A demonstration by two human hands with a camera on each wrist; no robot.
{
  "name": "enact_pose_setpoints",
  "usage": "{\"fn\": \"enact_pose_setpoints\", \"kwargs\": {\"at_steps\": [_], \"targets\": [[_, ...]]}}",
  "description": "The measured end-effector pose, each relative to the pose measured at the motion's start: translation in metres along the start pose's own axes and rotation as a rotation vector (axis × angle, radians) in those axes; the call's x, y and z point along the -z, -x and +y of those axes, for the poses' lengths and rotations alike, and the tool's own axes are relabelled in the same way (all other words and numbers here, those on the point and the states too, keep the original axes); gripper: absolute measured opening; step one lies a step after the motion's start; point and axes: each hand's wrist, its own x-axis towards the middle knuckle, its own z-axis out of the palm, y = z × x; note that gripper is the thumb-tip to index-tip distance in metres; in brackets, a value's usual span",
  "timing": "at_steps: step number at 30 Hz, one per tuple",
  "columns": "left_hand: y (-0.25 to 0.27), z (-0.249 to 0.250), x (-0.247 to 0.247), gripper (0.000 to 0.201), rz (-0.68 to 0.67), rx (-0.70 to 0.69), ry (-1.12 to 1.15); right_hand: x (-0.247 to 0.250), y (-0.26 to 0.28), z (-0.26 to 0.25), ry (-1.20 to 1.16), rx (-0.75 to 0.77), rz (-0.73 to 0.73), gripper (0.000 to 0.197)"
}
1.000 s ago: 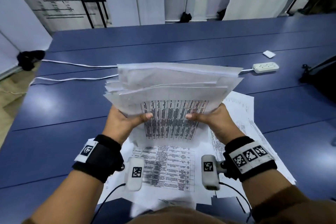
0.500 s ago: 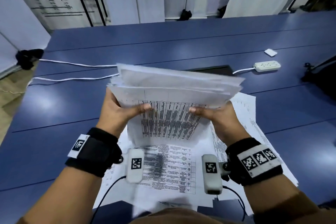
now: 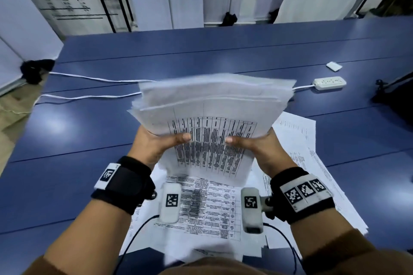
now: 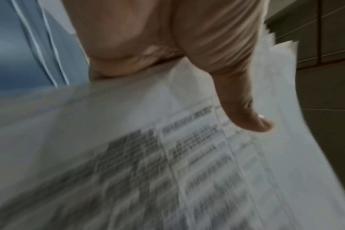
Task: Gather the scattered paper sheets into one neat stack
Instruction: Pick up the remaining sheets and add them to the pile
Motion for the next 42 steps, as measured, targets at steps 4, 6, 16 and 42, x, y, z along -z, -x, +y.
{"fn": "enact_pose_setpoints", "kwargs": {"at_steps": [4,6,16,42], "targets": [[-0.002,0.013,0.011,0.037,-0.027,-0.024,0.04,0.014,-0.005,-0.005,-0.039,-0.001,0.009,0.049],[-0.003,0.016,0.003,0.055,-0.068,-0.031,-0.031,0.011,-0.006,-0.004,-0.005,-0.016,-0.013,0.058],[0.001,0.034,-0.004,0.051,-0.013,-0.161,-0.015,0.007,-0.001,-0.031,-0.021,0.089,0.039,0.04],[0.004,-0.053,0.009,0.007,0.192,0.358,-0.222,0.043,-0.018,0.045,0.03,-0.143,0.231,0.017]]}}
